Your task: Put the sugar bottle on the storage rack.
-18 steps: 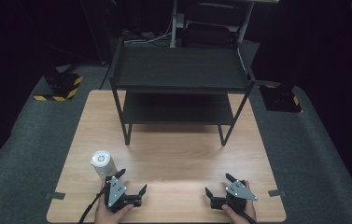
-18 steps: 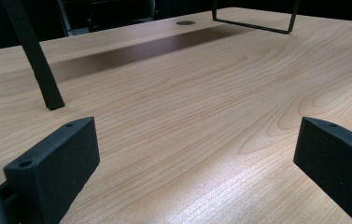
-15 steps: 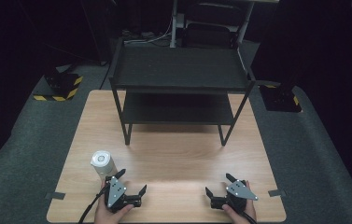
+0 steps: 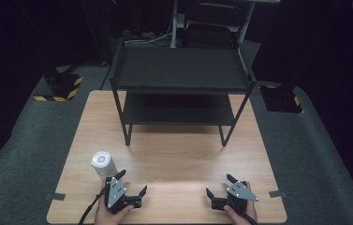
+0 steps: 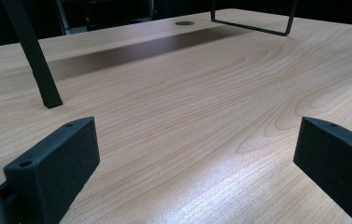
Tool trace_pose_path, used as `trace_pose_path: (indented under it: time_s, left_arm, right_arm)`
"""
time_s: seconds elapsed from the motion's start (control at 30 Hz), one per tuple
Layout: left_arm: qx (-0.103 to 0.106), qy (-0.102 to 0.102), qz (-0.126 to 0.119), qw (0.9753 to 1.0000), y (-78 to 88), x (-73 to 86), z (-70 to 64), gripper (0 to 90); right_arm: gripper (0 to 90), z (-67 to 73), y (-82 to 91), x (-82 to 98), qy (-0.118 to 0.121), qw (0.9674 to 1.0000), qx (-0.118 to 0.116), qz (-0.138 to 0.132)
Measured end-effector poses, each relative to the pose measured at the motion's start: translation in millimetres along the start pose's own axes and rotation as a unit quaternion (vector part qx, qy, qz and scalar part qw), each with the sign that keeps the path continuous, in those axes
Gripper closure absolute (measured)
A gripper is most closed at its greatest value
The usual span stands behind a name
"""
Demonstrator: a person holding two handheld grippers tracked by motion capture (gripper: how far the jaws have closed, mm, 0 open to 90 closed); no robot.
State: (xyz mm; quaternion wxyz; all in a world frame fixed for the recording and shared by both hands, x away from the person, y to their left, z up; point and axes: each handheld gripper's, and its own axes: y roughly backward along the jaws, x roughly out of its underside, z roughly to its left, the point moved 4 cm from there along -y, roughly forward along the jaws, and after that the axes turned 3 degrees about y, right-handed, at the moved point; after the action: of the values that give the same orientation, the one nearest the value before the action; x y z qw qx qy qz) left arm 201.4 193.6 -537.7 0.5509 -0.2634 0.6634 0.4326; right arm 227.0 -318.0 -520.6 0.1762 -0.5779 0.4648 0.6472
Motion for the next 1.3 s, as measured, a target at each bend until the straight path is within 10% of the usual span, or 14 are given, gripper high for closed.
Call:
trace_pose_path:
  time_s: [0.77, 1.3]
  left_arm:
    - [0.013, -0.004, -0.07, 0.9975, 26.5, -30.6, -8.5, 0.5]
    - [-0.097, 0.022, -0.116, 0.9883, 69.3, -42.7, 27.9, 0.5]
  right_arm:
    - [0.2, -0.6, -0.2, 0.1, 0.0, 1.0, -0.001, -0.001]
    - [0.2, -0.3, -0.7, -0.2, 0.002, 1.0, 0.0, -0.001]
